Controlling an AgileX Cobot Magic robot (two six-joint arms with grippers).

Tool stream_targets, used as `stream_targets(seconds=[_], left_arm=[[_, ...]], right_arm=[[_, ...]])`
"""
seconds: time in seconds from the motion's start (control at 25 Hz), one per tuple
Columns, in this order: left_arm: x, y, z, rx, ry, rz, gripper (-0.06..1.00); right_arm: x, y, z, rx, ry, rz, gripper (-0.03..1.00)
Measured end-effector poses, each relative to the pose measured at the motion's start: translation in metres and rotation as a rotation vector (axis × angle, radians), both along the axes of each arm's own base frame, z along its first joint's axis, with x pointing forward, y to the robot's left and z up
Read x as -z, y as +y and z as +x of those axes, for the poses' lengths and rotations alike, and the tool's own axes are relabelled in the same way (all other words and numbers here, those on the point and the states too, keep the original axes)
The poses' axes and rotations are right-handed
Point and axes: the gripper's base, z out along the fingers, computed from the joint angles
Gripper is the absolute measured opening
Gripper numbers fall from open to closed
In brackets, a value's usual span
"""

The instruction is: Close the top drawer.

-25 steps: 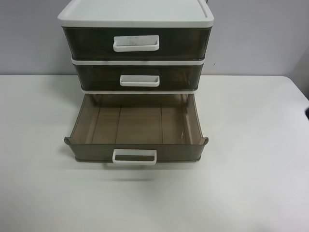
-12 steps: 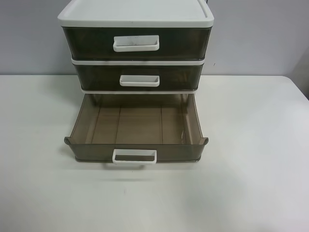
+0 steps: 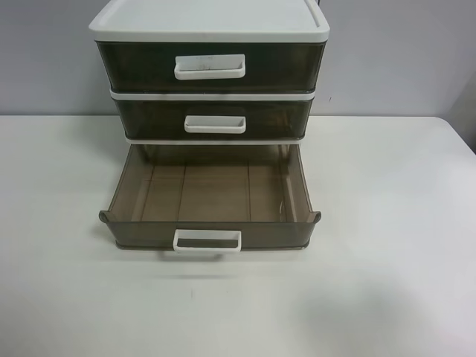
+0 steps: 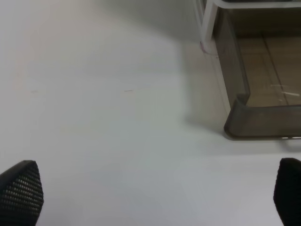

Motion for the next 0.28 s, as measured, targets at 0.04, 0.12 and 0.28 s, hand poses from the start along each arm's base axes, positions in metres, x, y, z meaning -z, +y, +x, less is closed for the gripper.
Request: stream_targets(seconds=[0.04,0.12,0.28], left_arm=[[0.0000,0.0000,0.0000,0.000,0.000,0.000,0.99],[0.0000,0.0000,0.0000,0.000,0.000,0.000,0.99],[0.0000,0.0000,0.0000,0.000,0.000,0.000,0.99]], right_arm=[[-0.0001,0.0000,0.0000,0.004,-0.001,0.000,0.99],[0.0002,0.0001,0.0002,0.004,-0.001,0.001,0.99],[0.0001,0.0001,0.0002,0.005,-0.001,0.000,0.99]])
